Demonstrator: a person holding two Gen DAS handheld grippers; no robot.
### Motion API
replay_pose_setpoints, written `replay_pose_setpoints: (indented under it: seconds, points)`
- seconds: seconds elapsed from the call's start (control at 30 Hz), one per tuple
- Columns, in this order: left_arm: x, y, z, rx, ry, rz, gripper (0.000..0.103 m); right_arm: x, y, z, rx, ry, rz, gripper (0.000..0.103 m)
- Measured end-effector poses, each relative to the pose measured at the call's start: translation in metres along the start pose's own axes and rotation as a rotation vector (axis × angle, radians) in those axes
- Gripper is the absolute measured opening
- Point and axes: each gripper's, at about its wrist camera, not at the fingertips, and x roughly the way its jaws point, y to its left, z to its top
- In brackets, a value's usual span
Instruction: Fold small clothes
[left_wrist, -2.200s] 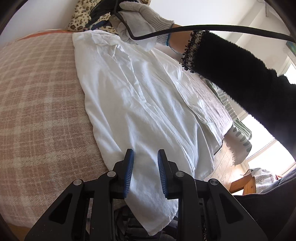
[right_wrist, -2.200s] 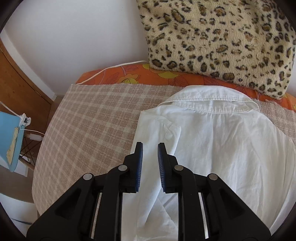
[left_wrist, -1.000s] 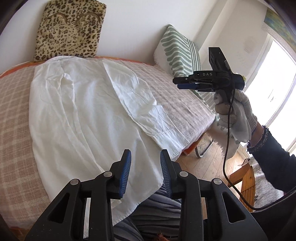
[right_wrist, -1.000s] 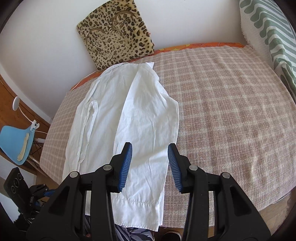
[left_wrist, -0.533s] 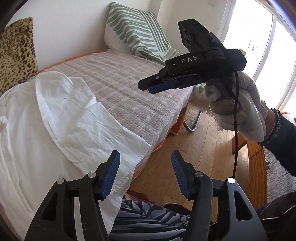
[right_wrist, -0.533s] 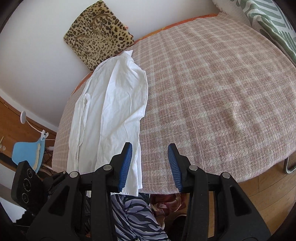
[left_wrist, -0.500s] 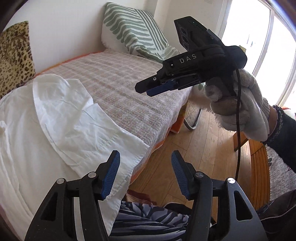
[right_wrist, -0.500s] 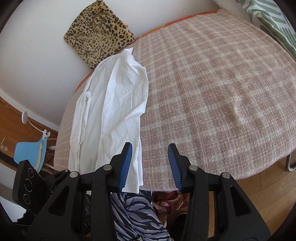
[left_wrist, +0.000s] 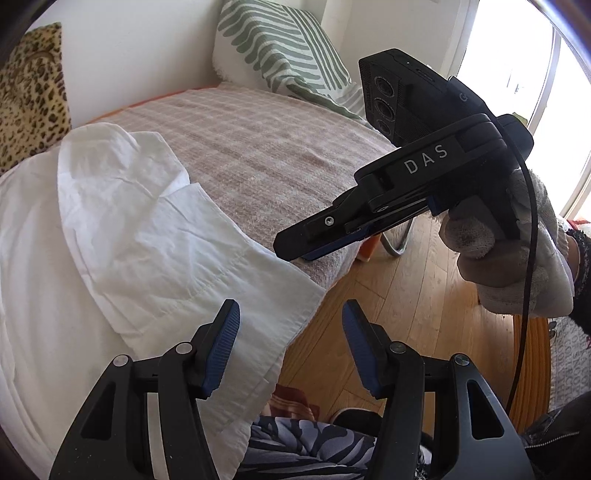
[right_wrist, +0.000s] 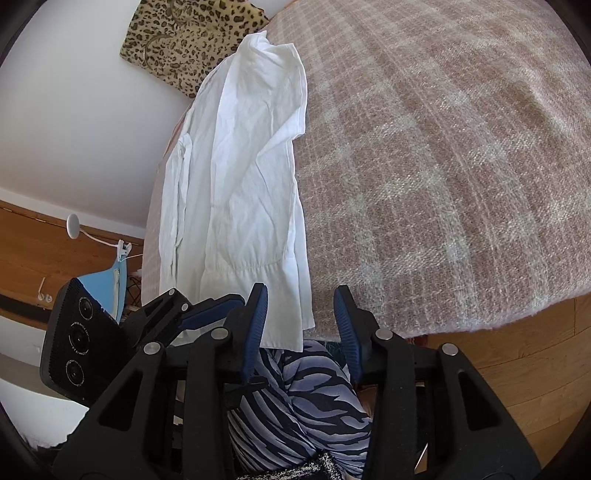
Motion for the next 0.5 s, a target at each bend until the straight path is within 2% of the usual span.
replay_pose_setpoints:
  seconds: [0.13,0.2,0.27,0.5]
  points:
    - [0.001,0.002,-0.002,-0.027,-0.005,-0.01,0.057,0.007,-0.003,0.003,0.047,0.008,0.045,0.041]
    - [0.004,0.004,-0.002,-0.051,-0.004,-0.02,0.057,0.013,-0.002,0.005,0.064,0.021,0.071,0.037]
    - [0.003,0.004,-0.004,-0.057,-0.01,-0.007,0.057,0.02,-0.001,0.006,0.07,0.036,0.089,0.035]
    - [0.008,0.003,-0.002,-0.095,-0.051,0.029,0.057,0.019,-0.001,0.016,0.109,0.025,0.178,0.034]
